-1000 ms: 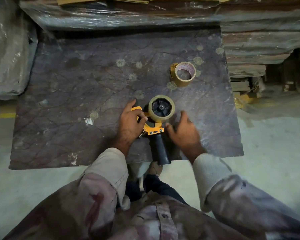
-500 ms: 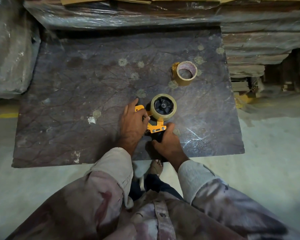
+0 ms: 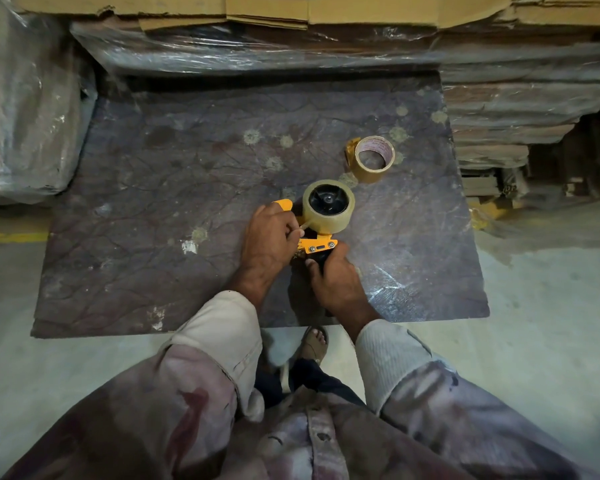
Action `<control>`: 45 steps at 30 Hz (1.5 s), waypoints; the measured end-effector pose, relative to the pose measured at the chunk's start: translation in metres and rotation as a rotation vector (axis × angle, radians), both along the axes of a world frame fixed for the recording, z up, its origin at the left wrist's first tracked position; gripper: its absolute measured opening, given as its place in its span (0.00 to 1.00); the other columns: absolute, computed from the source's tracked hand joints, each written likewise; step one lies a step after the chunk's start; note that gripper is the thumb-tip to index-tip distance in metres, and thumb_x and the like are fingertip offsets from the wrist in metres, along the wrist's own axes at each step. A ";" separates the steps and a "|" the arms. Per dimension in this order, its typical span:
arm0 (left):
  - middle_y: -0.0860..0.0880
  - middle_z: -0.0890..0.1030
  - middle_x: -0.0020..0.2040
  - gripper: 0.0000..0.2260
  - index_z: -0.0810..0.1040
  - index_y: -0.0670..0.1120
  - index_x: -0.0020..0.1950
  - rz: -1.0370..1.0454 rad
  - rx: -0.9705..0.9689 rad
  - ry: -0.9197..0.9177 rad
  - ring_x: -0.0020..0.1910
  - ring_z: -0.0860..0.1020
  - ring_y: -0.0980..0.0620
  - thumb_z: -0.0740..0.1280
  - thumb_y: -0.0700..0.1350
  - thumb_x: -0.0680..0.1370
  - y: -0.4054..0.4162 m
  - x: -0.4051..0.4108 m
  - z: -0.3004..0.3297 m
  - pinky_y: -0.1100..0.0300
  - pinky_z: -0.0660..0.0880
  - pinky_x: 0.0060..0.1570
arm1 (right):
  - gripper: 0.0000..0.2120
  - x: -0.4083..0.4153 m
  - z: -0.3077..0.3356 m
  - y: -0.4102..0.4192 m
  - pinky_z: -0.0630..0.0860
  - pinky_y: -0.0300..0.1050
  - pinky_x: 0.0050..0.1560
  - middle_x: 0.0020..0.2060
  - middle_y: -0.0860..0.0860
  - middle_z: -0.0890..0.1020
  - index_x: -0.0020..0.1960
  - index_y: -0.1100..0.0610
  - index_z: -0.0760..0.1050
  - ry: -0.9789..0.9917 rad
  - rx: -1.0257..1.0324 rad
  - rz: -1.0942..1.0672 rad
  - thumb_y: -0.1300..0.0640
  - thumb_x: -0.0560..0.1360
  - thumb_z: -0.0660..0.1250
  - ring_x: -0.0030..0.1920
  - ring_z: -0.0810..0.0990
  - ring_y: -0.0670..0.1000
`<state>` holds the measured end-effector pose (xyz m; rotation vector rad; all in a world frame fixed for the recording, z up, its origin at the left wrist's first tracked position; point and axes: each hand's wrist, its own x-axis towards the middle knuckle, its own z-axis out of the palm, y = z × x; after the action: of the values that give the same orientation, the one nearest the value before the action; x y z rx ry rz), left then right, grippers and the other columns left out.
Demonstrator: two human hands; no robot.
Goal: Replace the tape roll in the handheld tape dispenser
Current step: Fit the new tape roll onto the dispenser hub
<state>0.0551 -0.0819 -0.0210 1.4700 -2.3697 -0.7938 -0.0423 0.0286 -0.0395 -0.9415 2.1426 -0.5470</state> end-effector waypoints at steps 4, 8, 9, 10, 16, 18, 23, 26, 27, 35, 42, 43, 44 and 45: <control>0.48 0.78 0.44 0.06 0.81 0.45 0.38 -0.031 -0.016 0.056 0.50 0.75 0.46 0.75 0.43 0.72 0.000 0.003 0.004 0.55 0.72 0.47 | 0.19 -0.007 0.005 -0.002 0.76 0.56 0.53 0.57 0.64 0.81 0.62 0.62 0.65 0.020 0.013 -0.036 0.50 0.81 0.65 0.57 0.80 0.67; 0.48 0.77 0.48 0.05 0.81 0.44 0.39 0.011 -0.035 0.082 0.53 0.74 0.48 0.75 0.43 0.73 0.002 0.004 0.006 0.60 0.67 0.49 | 0.19 -0.006 0.010 -0.001 0.76 0.54 0.51 0.55 0.62 0.82 0.61 0.60 0.66 0.070 0.000 -0.034 0.46 0.81 0.64 0.55 0.81 0.65; 0.49 0.76 0.48 0.05 0.81 0.45 0.39 0.022 -0.040 0.093 0.53 0.74 0.48 0.75 0.43 0.72 0.002 0.004 0.006 0.61 0.67 0.50 | 0.20 -0.006 0.012 -0.001 0.75 0.53 0.50 0.55 0.62 0.82 0.61 0.60 0.67 0.079 0.000 -0.040 0.45 0.81 0.63 0.55 0.81 0.65; 0.49 0.76 0.48 0.05 0.82 0.45 0.39 0.031 -0.050 0.110 0.53 0.74 0.48 0.76 0.42 0.72 0.002 0.005 0.008 0.61 0.68 0.50 | 0.20 -0.005 0.014 -0.002 0.75 0.51 0.49 0.55 0.62 0.82 0.61 0.60 0.68 0.090 0.003 -0.043 0.44 0.81 0.62 0.55 0.81 0.64; 0.51 0.74 0.46 0.06 0.81 0.43 0.35 0.038 -0.049 0.186 0.48 0.74 0.52 0.76 0.37 0.70 -0.004 0.016 0.016 0.72 0.69 0.45 | 0.23 -0.011 0.021 -0.006 0.76 0.53 0.51 0.56 0.62 0.82 0.61 0.60 0.70 0.086 -0.006 -0.046 0.41 0.80 0.62 0.55 0.81 0.65; 0.52 0.74 0.45 0.08 0.80 0.44 0.34 -0.015 -0.044 0.156 0.48 0.73 0.52 0.76 0.38 0.70 -0.005 0.018 0.022 0.76 0.65 0.44 | 0.23 -0.015 0.024 -0.006 0.76 0.54 0.52 0.56 0.63 0.83 0.60 0.61 0.71 0.080 -0.009 -0.046 0.41 0.80 0.62 0.56 0.81 0.66; 0.53 0.74 0.44 0.08 0.79 0.47 0.35 -0.054 -0.081 0.118 0.50 0.71 0.52 0.76 0.40 0.70 -0.004 0.018 0.024 0.72 0.63 0.44 | 0.23 -0.019 0.027 -0.008 0.76 0.55 0.54 0.56 0.63 0.82 0.60 0.62 0.73 0.054 -0.046 -0.059 0.42 0.80 0.63 0.57 0.80 0.66; 0.52 0.76 0.44 0.07 0.80 0.45 0.35 -0.033 -0.068 0.123 0.49 0.72 0.51 0.76 0.40 0.70 -0.005 0.022 0.023 0.63 0.67 0.44 | 0.24 -0.022 0.028 -0.008 0.76 0.53 0.54 0.56 0.62 0.82 0.60 0.62 0.73 0.004 -0.040 -0.102 0.41 0.80 0.63 0.58 0.80 0.65; 0.51 0.78 0.44 0.06 0.81 0.45 0.35 -0.031 -0.050 0.135 0.49 0.73 0.51 0.76 0.40 0.70 -0.006 0.023 0.025 0.62 0.70 0.44 | 0.24 -0.023 0.028 -0.008 0.76 0.53 0.54 0.56 0.62 0.83 0.60 0.61 0.73 -0.019 -0.040 -0.114 0.40 0.79 0.63 0.58 0.80 0.65; 0.51 0.87 0.44 0.07 0.79 0.44 0.34 -0.060 0.120 0.259 0.41 0.85 0.56 0.73 0.35 0.70 -0.007 0.016 0.036 0.58 0.82 0.44 | 0.21 -0.035 0.030 -0.008 0.72 0.41 0.37 0.35 0.54 0.82 0.53 0.62 0.77 -0.235 -0.055 -0.299 0.42 0.80 0.64 0.35 0.82 0.53; 0.51 0.82 0.34 0.04 0.78 0.44 0.39 -0.100 0.005 0.304 0.34 0.78 0.57 0.73 0.40 0.71 -0.016 0.003 0.068 0.67 0.72 0.33 | 0.20 -0.058 0.034 -0.002 0.76 0.48 0.29 0.29 0.59 0.81 0.49 0.58 0.76 -0.471 -0.052 -0.361 0.40 0.74 0.69 0.28 0.80 0.59; 0.51 0.81 0.33 0.05 0.78 0.44 0.39 -0.120 -0.015 0.310 0.33 0.77 0.57 0.73 0.40 0.72 -0.020 0.002 0.073 0.68 0.71 0.31 | 0.18 -0.058 0.035 -0.001 0.75 0.47 0.28 0.28 0.59 0.80 0.49 0.58 0.77 -0.494 -0.057 -0.361 0.43 0.74 0.71 0.27 0.79 0.59; 0.51 0.80 0.32 0.05 0.78 0.45 0.40 -0.145 -0.037 0.309 0.33 0.77 0.56 0.72 0.41 0.72 -0.024 0.001 0.078 0.68 0.70 0.31 | 0.16 -0.058 0.038 -0.001 0.75 0.47 0.28 0.29 0.59 0.79 0.50 0.58 0.77 -0.504 -0.057 -0.349 0.45 0.73 0.72 0.27 0.78 0.58; 0.51 0.79 0.32 0.04 0.77 0.46 0.40 -0.172 -0.056 0.306 0.32 0.77 0.55 0.72 0.42 0.73 -0.028 0.001 0.083 0.66 0.72 0.32 | 0.15 -0.057 0.037 0.000 0.74 0.47 0.27 0.30 0.59 0.79 0.50 0.58 0.77 -0.506 -0.060 -0.332 0.48 0.73 0.73 0.27 0.77 0.58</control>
<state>0.0560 -0.1098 0.0616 1.0467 -2.2815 -0.9113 -0.0994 0.0283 -0.0026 -0.4112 1.8256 -0.9091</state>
